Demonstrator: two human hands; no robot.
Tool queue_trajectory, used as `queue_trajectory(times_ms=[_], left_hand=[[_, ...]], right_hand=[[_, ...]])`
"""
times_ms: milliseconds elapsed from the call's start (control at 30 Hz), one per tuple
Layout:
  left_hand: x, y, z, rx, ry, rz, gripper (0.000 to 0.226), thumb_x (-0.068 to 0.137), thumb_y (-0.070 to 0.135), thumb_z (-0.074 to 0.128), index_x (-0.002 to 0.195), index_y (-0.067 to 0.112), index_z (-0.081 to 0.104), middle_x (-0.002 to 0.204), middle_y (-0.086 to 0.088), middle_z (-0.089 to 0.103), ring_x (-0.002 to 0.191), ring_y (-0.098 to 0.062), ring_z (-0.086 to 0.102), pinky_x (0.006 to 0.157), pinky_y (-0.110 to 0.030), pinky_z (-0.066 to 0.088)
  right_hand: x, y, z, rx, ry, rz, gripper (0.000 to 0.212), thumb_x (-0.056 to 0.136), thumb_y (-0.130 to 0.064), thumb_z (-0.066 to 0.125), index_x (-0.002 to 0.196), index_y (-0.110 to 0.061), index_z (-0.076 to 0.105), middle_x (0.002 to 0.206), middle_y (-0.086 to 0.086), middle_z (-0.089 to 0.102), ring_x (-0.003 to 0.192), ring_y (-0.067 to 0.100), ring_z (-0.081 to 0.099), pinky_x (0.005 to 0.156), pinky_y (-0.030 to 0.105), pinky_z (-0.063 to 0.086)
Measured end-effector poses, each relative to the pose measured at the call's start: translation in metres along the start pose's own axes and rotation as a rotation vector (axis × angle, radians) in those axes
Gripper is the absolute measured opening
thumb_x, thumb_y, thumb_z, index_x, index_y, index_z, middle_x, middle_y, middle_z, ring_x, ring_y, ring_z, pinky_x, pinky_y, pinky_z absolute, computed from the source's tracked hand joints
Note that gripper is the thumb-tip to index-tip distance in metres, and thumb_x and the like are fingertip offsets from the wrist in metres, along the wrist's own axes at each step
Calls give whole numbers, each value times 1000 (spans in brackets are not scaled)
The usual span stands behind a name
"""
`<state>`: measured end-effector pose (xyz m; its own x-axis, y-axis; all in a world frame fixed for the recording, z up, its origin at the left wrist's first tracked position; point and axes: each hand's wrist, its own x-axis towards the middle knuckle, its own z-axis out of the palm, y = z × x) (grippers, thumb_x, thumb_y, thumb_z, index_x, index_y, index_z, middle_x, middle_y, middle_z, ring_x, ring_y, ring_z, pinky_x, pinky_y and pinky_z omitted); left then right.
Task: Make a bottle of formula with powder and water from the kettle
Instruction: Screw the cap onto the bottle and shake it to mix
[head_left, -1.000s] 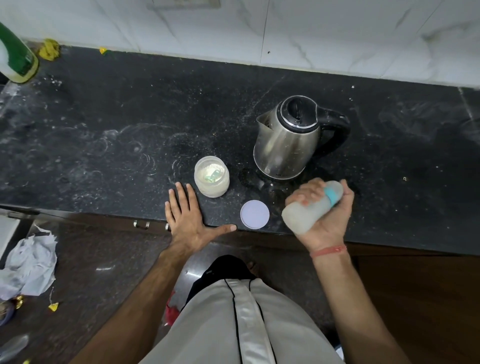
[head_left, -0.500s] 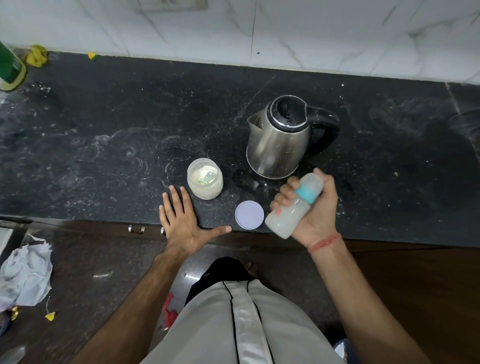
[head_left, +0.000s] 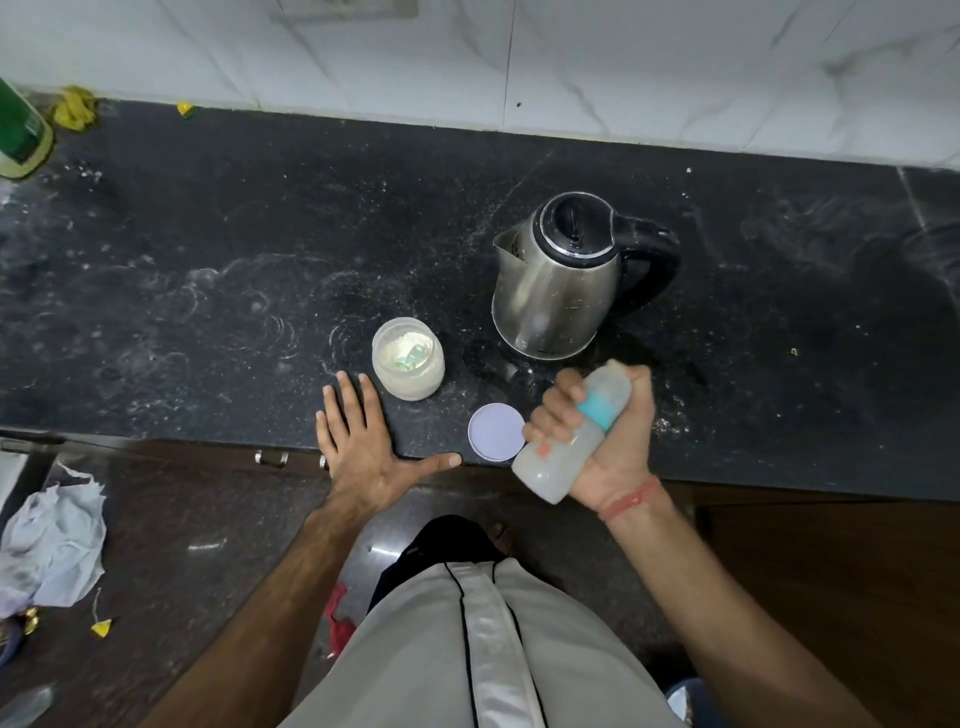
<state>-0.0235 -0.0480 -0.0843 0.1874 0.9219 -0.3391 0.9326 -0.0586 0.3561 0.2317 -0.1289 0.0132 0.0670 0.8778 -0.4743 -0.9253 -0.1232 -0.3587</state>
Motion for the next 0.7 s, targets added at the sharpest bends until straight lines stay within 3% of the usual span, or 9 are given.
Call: queue_trajectory(times_ms=[67,200,300,433,567,700], left_hand=[[-1,0,0,-2,-2,-4,187,39,125,45,178,16,-16,185,-8,-30,170,-30,-31,138,-55,-15],[0,-1,1,-2,2,-3,187,39,125,44,178,16,-15,185,-8,-29,171,-30,-30,138,-56,-15],[0,1,1,-2,-1,-9,188,38,125,45,178,16,-16,185,-7,-30,170,-29,-31,138,-55,-16],[0,0,2,-3,-12,-10,188,37,125,45,178,16,-16,185,-8,-30,170,-30,-31,138,-55,-16],[2,0,1,11,-16,-9,189,36,126,43,177,17,-18,184,-9,-31,170,-31,-32,138,-56,-14],[1,0,2,1,-17,-12,190,33,127,38,177,16,-18,184,-9,-31,170,-30,-32,138,-55,-15]], right_hand=[[-3,1,0,-27,-6,23,52,94,-62,34,69,-17,45,53,0,36,46,18,37,55,33,41],[1,-11,2,188,-25,-41,42,90,-58,42,71,-21,46,56,-5,39,48,13,38,56,32,45],[1,-6,3,42,-16,-4,48,92,-61,38,70,-19,45,55,-2,37,47,17,38,56,33,41],[2,-6,5,252,-21,-32,37,83,-55,51,71,-20,48,57,-5,41,47,15,41,54,31,46],[1,0,9,-37,23,34,49,90,-60,40,69,-16,46,55,1,37,46,20,37,52,32,41],[3,-17,2,270,-63,-52,33,83,-51,52,72,-20,51,57,-5,45,48,14,45,55,31,45]])
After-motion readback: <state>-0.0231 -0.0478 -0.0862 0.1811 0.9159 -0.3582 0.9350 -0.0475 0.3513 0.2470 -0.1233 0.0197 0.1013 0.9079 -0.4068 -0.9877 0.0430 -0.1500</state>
